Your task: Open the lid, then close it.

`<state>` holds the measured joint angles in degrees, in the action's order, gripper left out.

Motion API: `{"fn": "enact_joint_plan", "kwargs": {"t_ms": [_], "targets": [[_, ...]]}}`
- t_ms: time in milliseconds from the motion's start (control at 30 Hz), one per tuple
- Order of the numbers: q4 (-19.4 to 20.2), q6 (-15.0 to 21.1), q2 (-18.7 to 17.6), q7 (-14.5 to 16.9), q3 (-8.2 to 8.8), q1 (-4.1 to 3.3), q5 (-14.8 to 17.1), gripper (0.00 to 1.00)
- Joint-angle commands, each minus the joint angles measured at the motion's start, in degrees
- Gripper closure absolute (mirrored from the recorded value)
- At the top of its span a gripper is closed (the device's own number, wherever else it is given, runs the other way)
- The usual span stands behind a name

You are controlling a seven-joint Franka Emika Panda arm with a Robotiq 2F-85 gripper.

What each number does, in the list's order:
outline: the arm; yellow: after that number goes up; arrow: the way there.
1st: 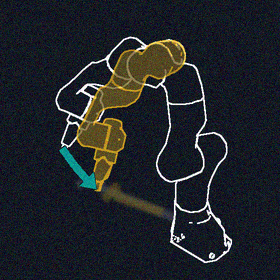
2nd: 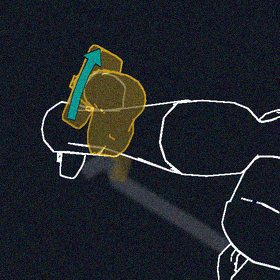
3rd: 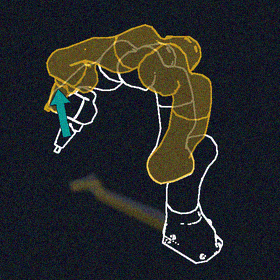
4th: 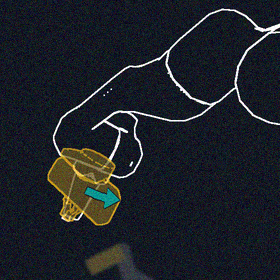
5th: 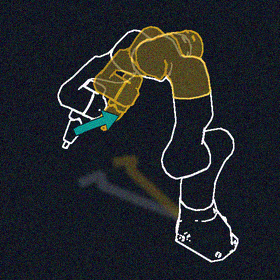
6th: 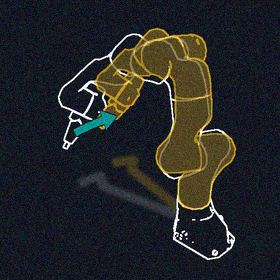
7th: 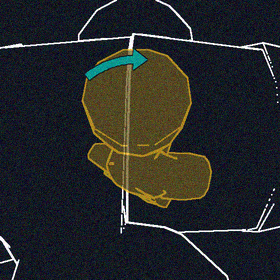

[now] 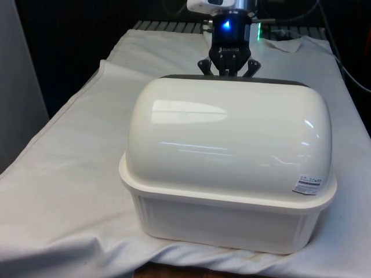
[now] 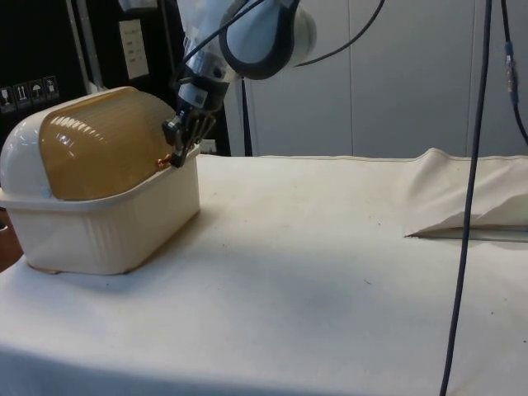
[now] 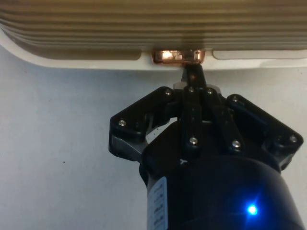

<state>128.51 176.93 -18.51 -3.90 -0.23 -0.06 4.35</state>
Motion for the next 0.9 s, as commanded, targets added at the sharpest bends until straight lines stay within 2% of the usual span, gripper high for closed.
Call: {"fn": "enact_joint_plan", "kwargs": {"t_ms": [0,200,233,267,367,500,533,567,867], "targets": [[-0.4,0.6,-0.4,-0.1,-0.74,0.29,0.5,1.00],[-1.0,0.7,-0.6,0.0,-0.86,0.34,0.6,1.00],[-0.7,0.0,-0.2,0.0,-0.06,0.00,0.0,1.00],[-1.0,0.7,-0.5,0.0,-0.86,0.34,0.6,1.00],[-1.1,0.7,-0.2,0.0,-0.80,0.34,0.6,1.00],[-1.1,0.3,1.0,0.0,-0.52,0.23,0.4,1.00],[-1.3,0.2,0.7,0.0,0.00,0.00,0.0,1.00],[-1.1,0.3,1.3,0.0,-0.46,0.23,0.4,1.00],[-1.1,0.1,3.4,0.0,-0.29,0.11,0.3,1.00]]}}
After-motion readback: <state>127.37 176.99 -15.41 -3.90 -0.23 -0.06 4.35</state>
